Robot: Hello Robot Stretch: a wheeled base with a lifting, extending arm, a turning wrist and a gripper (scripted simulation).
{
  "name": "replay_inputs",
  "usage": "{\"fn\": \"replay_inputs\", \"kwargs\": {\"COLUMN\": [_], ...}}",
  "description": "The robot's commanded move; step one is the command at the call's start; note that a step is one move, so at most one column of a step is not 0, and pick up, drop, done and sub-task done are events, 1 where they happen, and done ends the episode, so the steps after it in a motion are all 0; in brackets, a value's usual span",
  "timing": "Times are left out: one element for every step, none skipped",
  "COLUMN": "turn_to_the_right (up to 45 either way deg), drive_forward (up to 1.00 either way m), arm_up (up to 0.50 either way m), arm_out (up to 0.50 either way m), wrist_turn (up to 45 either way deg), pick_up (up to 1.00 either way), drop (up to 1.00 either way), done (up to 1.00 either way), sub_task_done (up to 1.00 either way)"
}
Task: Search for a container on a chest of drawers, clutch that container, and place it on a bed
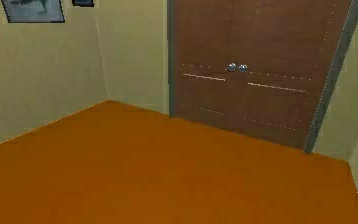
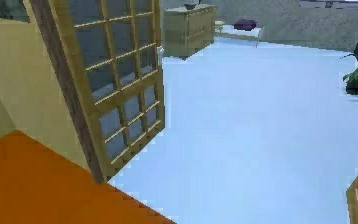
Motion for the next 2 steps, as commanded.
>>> {"fn": "replay_inputs", "kwargs": {"turn_to_the_right": [45.0,45.0], "drive_forward": [0.00,0.00], "arm_up": [0.00,0.00], "arm_out": [0.00,0.00], "wrist_turn": [0.0,0.0], "pick_up": [0.00,0.00], "drop": [0.00,0.00], "done": [0.00,0.00], "sub_task_done": [0.00,0.00]}}
